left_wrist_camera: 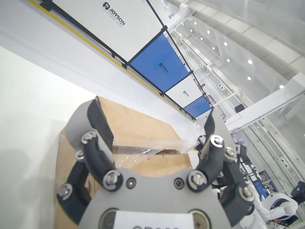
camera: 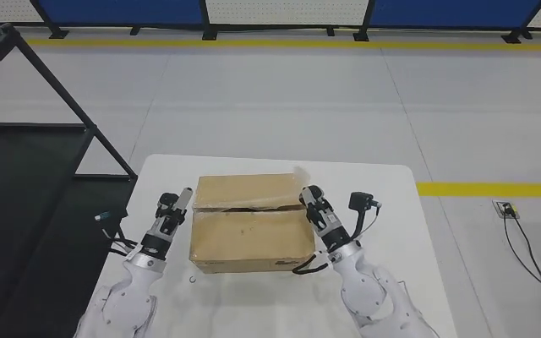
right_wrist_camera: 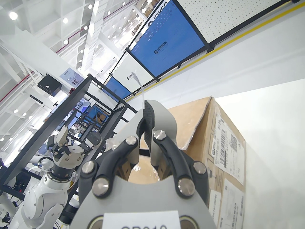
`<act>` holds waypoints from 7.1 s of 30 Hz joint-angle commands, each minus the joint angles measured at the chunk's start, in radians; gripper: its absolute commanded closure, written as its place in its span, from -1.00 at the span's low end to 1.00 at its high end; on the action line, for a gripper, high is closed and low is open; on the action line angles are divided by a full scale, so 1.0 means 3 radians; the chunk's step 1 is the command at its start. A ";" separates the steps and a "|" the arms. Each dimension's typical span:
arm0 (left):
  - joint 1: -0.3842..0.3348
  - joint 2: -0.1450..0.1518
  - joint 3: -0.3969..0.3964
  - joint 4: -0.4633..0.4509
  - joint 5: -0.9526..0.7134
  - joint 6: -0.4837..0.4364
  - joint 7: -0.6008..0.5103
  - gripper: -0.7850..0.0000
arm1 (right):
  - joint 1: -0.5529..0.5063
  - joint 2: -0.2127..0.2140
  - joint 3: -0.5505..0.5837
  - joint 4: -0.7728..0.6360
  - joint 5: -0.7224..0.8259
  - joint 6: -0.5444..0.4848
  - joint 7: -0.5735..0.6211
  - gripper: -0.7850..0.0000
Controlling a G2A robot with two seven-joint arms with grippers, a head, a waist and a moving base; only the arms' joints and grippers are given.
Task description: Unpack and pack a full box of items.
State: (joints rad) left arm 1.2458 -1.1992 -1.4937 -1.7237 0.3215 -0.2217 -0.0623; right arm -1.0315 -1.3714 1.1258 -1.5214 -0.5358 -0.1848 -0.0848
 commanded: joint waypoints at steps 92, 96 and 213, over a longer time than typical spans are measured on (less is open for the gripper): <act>-0.0328 -0.0111 0.0254 0.0414 -0.0026 -0.0150 -0.0183 -1.00 | 0.0441 -0.0228 -0.0763 0.0297 -0.1895 -0.0298 0.0251 -1.00; -0.0325 -0.0112 0.0245 0.0408 -0.0036 -0.0156 -0.0187 -1.00 | 0.0497 -0.0266 -0.0828 0.0351 -0.2065 -0.0043 0.0188 -1.00; -0.0215 -0.0132 0.0138 0.0333 -0.0068 -0.0243 -0.0297 -1.00 | -0.0122 -0.0061 0.0269 -0.0704 -0.4600 -0.0210 0.1001 0.15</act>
State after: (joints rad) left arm 1.1802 -1.2389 -1.4526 -1.6231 0.3007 -0.2948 -0.1503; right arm -1.0630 -1.3929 1.1933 -1.7275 -1.9244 -0.2147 0.2265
